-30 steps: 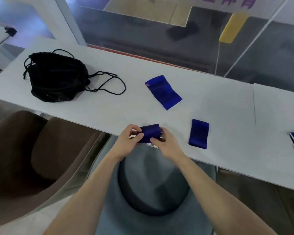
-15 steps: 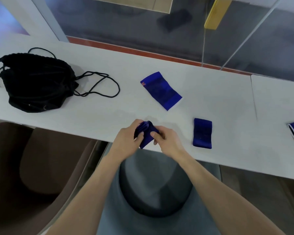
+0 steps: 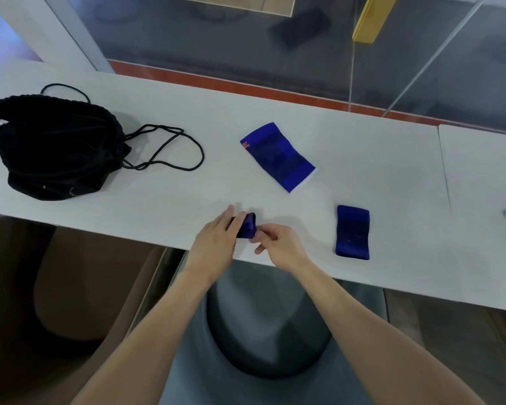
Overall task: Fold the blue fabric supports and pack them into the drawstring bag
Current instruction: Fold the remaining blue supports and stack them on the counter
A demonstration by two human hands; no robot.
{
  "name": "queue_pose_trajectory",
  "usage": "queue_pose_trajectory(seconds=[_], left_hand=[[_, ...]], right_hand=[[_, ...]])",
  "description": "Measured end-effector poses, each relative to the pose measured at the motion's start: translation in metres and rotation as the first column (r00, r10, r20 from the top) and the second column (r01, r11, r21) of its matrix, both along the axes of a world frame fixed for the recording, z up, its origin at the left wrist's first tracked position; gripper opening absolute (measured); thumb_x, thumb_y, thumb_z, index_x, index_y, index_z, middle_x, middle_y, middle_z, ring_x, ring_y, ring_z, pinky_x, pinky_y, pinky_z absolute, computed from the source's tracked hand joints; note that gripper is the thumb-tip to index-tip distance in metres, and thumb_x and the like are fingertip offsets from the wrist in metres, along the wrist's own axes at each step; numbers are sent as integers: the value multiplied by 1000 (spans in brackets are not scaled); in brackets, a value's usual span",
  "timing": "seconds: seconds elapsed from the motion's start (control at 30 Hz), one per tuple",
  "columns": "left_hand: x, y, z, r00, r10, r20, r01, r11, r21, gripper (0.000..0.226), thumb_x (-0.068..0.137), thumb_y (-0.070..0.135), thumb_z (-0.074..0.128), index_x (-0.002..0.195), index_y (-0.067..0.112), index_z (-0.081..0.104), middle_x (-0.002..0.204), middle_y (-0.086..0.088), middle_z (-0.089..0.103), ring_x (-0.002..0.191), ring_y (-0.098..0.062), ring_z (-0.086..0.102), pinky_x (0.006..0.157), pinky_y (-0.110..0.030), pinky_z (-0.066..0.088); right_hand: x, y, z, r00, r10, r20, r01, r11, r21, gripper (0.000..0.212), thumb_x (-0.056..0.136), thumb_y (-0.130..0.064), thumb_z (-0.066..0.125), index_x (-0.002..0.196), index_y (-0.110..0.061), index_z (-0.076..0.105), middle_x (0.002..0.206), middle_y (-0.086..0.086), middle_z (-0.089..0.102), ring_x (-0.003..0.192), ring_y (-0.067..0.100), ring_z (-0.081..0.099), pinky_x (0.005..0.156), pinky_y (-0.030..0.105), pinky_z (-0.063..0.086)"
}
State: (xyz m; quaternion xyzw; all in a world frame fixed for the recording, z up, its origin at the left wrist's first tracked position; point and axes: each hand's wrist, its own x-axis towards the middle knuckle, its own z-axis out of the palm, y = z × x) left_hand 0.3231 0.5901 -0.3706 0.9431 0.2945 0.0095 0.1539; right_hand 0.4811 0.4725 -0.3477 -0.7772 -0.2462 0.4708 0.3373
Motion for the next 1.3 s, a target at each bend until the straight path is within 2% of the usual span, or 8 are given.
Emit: queue_pose_trajectory(seconds=[0.07,0.17,0.23,0.37,0.7,1.03,1.2,1.3], left_hand=[[-1,22,-6,999,-26,-27,28,993,111,77,86,-4,73,159,6,52,166,-23,50,148,-41,56,112,-53,54],[-11,36,-22,981,-73,-179,102,982,157,72,110,44,48,169,4,35,178,-19,29,166,-35,30,132,-55,31],[-22,25,-34,955,-76,-285,117,985,129,92,110,68,28,172,1,21,182,-19,15,170,-33,16,135,-57,19],[-24,13,-43,969,-55,-239,92,985,148,110,102,82,35,172,-2,20,182,-21,12,170,-36,15,135,-61,17],[-1,22,-22,917,-90,-390,110,994,28,119,88,84,42,176,18,-3,182,-19,-13,171,-34,-11,138,-51,-2],[83,-62,16,946,-237,-219,250,968,34,75,99,35,65,166,13,40,183,-13,16,169,-31,18,137,-53,15],[178,-138,1,888,-391,-243,378,920,-99,108,94,64,61,177,19,7,185,-9,-2,171,-27,-3,139,-47,4],[196,-166,-21,873,-368,-322,347,930,-122,121,83,61,79,176,18,14,184,-9,5,170,-32,6,137,-47,14]], right_hand=[[-2,-1,-12,960,143,240,-138,990,-39,41,112,-32,53,152,-24,60,142,-3,69,118,11,69,101,29,55],[-7,-1,-28,731,363,578,-435,900,-15,55,114,-39,48,166,-23,42,172,0,41,158,20,36,129,39,34],[-11,1,-34,637,462,617,-561,827,-40,58,114,-44,46,167,-19,41,175,1,37,164,21,29,133,42,28],[-12,-12,-37,546,561,622,-618,771,-153,58,115,-48,42,163,-14,48,173,5,40,164,23,30,134,44,23],[14,-71,-22,519,643,563,-515,761,-394,52,113,-45,45,156,-18,53,169,3,44,160,25,35,129,49,29],[45,-141,26,655,551,517,-358,829,-430,41,112,-39,47,137,-13,66,137,5,67,119,32,67,101,48,54],[85,-210,24,697,502,512,-253,840,-479,35,109,-42,49,127,-18,67,123,2,69,112,30,69,90,44,54],[108,-253,21,711,494,500,-226,834,-503,32,109,-40,48,123,-18,67,122,3,70,111,31,70,88,44,54]])
